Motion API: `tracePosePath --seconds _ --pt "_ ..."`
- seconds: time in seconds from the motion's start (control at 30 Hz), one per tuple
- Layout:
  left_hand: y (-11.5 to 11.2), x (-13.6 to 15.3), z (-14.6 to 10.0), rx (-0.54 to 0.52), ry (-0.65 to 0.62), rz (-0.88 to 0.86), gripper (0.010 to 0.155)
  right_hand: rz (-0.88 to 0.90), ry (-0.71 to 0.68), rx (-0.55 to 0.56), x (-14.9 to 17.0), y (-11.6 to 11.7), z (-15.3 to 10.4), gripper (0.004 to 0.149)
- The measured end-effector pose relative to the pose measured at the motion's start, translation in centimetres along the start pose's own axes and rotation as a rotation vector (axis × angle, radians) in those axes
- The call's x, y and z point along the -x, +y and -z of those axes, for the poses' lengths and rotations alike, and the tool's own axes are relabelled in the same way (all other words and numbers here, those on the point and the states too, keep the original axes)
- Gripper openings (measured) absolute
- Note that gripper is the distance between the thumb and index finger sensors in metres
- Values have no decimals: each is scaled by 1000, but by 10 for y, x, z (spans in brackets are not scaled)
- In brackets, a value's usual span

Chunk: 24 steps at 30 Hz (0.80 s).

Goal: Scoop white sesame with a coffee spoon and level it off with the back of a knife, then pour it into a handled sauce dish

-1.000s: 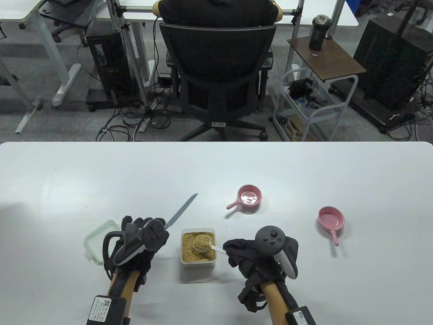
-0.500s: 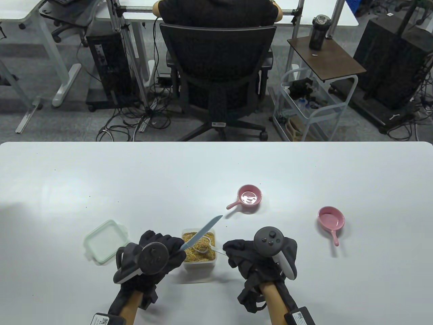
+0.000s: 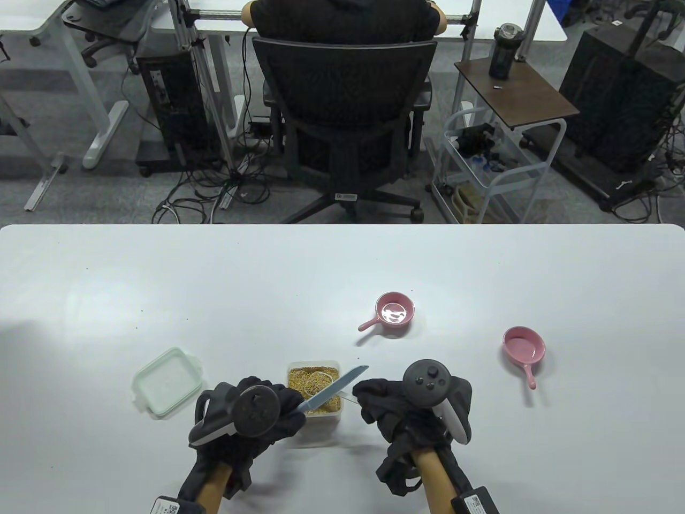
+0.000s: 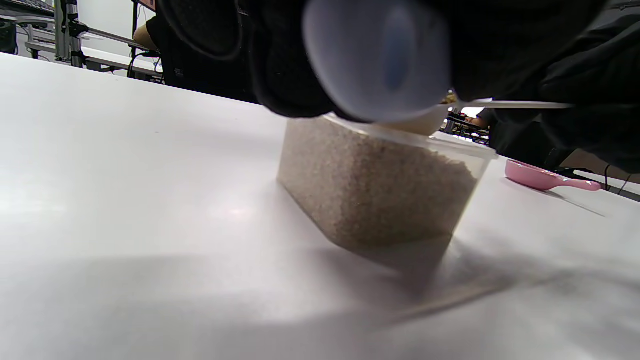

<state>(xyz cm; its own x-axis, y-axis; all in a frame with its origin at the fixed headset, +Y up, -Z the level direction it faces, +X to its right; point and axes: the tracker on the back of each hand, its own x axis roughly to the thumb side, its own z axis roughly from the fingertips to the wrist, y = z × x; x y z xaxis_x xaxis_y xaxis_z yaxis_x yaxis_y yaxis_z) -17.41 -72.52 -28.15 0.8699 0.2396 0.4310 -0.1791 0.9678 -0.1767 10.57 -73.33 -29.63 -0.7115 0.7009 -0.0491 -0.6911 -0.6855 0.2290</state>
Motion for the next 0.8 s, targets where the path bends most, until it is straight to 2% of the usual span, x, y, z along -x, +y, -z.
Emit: tracePosePath --seconds 0.8 --pt "0 26 -3 1 126 29 43 -4 -6 -3 0 1 -2 35"
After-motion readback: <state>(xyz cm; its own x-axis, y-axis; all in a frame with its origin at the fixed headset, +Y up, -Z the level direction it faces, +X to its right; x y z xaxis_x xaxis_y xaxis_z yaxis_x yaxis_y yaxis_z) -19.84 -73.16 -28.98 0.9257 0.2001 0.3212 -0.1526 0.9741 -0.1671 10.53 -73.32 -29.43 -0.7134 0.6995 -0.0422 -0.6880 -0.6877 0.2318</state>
